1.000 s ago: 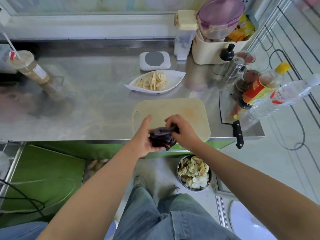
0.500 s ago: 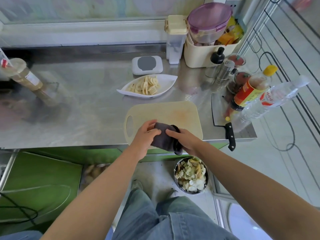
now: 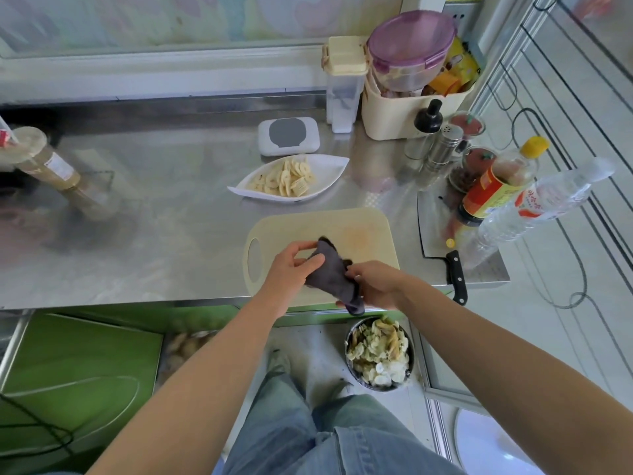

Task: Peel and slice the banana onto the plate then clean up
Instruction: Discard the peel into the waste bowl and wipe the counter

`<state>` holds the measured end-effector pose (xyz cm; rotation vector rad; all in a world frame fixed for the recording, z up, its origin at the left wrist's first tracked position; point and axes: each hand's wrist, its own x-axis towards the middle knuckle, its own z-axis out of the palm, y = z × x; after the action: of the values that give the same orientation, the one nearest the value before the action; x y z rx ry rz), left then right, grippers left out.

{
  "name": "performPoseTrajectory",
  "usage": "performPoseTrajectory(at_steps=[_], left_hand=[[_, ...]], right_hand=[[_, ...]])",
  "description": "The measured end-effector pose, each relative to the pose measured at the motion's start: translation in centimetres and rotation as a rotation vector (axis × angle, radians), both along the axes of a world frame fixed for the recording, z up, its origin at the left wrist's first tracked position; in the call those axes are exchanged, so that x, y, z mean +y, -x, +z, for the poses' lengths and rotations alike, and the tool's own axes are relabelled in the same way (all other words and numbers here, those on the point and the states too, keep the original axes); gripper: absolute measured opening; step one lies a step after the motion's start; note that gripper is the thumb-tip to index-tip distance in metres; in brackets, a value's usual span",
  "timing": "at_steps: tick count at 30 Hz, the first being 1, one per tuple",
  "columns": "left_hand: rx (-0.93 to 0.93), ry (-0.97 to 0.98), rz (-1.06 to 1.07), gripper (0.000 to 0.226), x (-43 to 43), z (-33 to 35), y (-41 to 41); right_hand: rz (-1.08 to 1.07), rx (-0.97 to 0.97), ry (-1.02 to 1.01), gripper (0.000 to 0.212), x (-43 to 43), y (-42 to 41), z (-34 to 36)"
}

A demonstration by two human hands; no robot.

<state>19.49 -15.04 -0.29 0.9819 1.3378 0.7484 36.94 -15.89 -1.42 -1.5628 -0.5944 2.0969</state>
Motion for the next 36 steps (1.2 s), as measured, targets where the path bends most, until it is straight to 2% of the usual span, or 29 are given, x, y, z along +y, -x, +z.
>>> performPoseTrajectory(at_steps=[3, 6, 8, 10, 13, 16, 18, 25, 29, 33, 36], left_hand=[[0.054, -0.037, 0.013, 0.013, 1.8, 0.0, 0.3], [0.037, -0.035, 0.03, 0.015, 4.4, 0.3, 0.9], [0.085, -0.024, 0.043, 0.014, 6.6, 0.3, 1.4], [0.036, 0.077, 0.096, 0.016, 9.3, 0.7, 2.0], [-0.09, 0.344, 0.189, 0.029, 13.5, 1.3, 3.1], [0.014, 0.221, 0.147, 0.008, 18.2, 1.4, 4.2], [0.046, 0.13, 0.122, 0.005, 21.4, 1.7, 4.7], [0.152, -0.006, 0.095, 0.018, 30.8, 1.7, 6.0], [0.191, -0.026, 0.057, 0.038, 33.9, 0.6, 6.0], [0.334, -0.017, -0.133, 0.06, 34.4, -0.8, 6.0], [0.519, -0.066, -0.284, 0.063, 34.6, -1.5, 6.0]], right_hand=[[-0.138, -0.048, -0.112, 0.031, 1.6, 1.5, 0.6], [-0.283, -0.075, -0.256, 0.025, 4.0, 2.7, 0.8], [-0.232, -0.165, -0.289, 0.044, 5.7, 3.1, 0.7], [-0.164, -0.244, -0.352, 0.049, 7.8, 3.4, 0.9], [-0.183, -0.259, -0.441, 0.052, 11.8, 4.1, 1.9], [-0.175, -0.266, -0.474, 0.058, 16.4, 5.2, 2.7], [-0.187, -0.28, -0.49, 0.057, 19.5, 6.0, 3.2], [-0.183, -0.413, -0.58, 0.036, 28.9, 7.5, 3.4], [-0.181, -0.491, -0.637, 0.037, 32.4, 8.1, 2.2], [-0.086, -0.638, -0.603, 0.049, 33.2, 8.1, 1.0], [-0.016, -0.706, -0.596, 0.046, 33.2, 7.8, 0.6]])
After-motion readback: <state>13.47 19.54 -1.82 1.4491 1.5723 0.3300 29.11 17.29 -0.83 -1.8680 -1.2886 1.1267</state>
